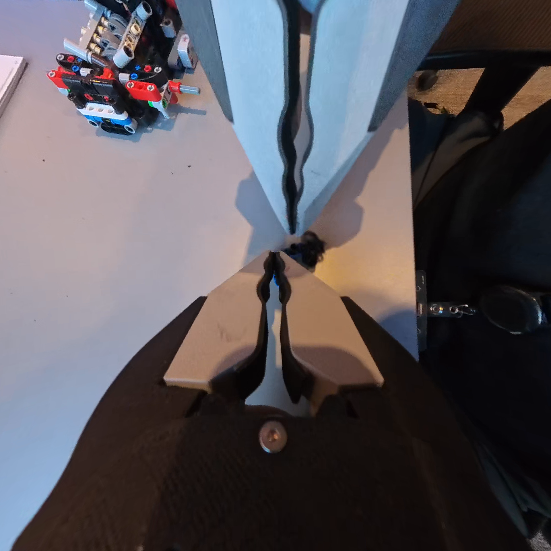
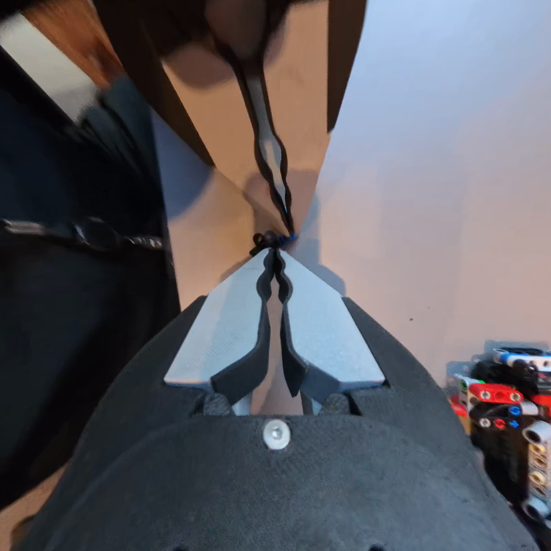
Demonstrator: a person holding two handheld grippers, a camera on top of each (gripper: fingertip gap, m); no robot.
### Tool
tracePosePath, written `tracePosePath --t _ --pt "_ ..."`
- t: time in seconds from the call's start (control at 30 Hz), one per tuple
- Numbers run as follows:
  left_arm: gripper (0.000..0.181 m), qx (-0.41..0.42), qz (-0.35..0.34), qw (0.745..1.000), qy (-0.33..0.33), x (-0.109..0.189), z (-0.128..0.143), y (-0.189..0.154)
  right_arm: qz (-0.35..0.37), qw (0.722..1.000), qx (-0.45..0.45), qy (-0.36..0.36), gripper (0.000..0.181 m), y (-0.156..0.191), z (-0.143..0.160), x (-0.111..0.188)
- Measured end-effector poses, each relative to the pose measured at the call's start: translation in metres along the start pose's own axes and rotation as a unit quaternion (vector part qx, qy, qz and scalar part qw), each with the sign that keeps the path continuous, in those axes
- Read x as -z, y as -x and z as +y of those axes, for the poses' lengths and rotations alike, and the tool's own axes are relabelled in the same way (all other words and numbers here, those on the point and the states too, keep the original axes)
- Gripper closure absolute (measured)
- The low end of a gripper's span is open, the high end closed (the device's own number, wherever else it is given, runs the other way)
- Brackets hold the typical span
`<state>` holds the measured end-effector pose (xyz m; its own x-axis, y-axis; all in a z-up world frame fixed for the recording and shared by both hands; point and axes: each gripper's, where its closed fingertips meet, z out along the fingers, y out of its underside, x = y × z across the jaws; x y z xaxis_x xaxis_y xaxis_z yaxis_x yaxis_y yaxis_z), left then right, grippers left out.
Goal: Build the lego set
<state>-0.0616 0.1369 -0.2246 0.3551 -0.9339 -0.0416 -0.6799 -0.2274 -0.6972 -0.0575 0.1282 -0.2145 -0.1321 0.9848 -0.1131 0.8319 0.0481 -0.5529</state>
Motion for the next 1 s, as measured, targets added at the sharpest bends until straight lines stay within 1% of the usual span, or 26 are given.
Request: tracePosePath --t 0.03,0.1,0.2,0.23,0.3,0.33,0.37,0.47,0.53,0.6,0.67,0.77,0.83,0.9,1.0 --pt "0.181 0.004 0.001 1.000 0.000 -0.001 0.001 0.001 0.008 1.000 -0.015 -0.018 0.181 -0.006 -0.003 0.003" --pt "0.181 0.011 0.004 1.000 -0.006 -0.002 0.001 0.001 0.039 0.998 -0.031 -0.028 0.181 -0.020 0.003 0.005" --pt "0.181 0.011 -0.002 1.000 -0.013 -0.002 0.000 0.002 0.085 0.991 -0.048 -0.087 0.181 -0.031 0.002 0.015" --pt "0.181 0.010 -0.012 1.000 -0.014 -0.002 0.000 0.005 0.092 0.989 -0.060 -0.104 0.181 -0.031 0.002 0.019" --pt "0.181 0.006 -0.053 0.999 -0.010 0.002 0.004 0.016 0.083 0.984 -0.074 -0.139 0.181 -0.023 0.000 0.025" --pt "0.181 0.008 -0.063 0.998 -0.008 0.007 0.006 0.018 0.074 0.983 -0.080 -0.150 0.181 -0.017 0.001 0.026" --pt "0.180 0.018 -0.059 0.998 -0.010 0.014 0.008 0.016 0.062 0.982 -0.085 -0.154 0.181 -0.009 0.003 0.026" --pt "0.172 0.068 -0.022 0.996 -0.051 0.035 0.005 0.000 0.037 0.982 -0.094 -0.160 0.181 0.008 0.008 0.018" --pt "0.171 0.089 -0.010 0.993 -0.072 0.042 0.002 -0.006 0.033 0.984 -0.090 -0.153 0.181 0.010 0.010 0.007" --pt "0.167 0.095 -0.027 0.993 -0.058 0.043 0.009 -0.001 0.030 0.987 -0.082 -0.133 0.181 0.008 0.009 -0.002" --pt "0.160 0.088 -0.033 0.995 -0.040 0.040 0.014 0.000 0.023 0.988 -0.072 -0.134 0.181 0.011 0.001 -0.005" --pt "0.155 0.065 -0.058 0.996 -0.030 0.033 0.018 0.015 0.018 0.988 -0.063 -0.142 0.181 0.020 -0.007 -0.009" --pt "0.145 0.080 -0.032 0.996 -0.020 0.024 0.018 0.017 0.026 0.988 -0.063 -0.141 0.181 0.024 -0.008 -0.014" --pt "0.143 0.091 -0.007 0.996 -0.012 0.018 0.018 0.013 0.037 0.986 -0.073 -0.143 0.181 0.027 -0.009 -0.018" --pt "0.143 0.098 -0.022 0.995 0.004 0.015 0.027 0.007 0.084 0.985 -0.082 -0.128 0.181 0.022 -0.005 -0.021"
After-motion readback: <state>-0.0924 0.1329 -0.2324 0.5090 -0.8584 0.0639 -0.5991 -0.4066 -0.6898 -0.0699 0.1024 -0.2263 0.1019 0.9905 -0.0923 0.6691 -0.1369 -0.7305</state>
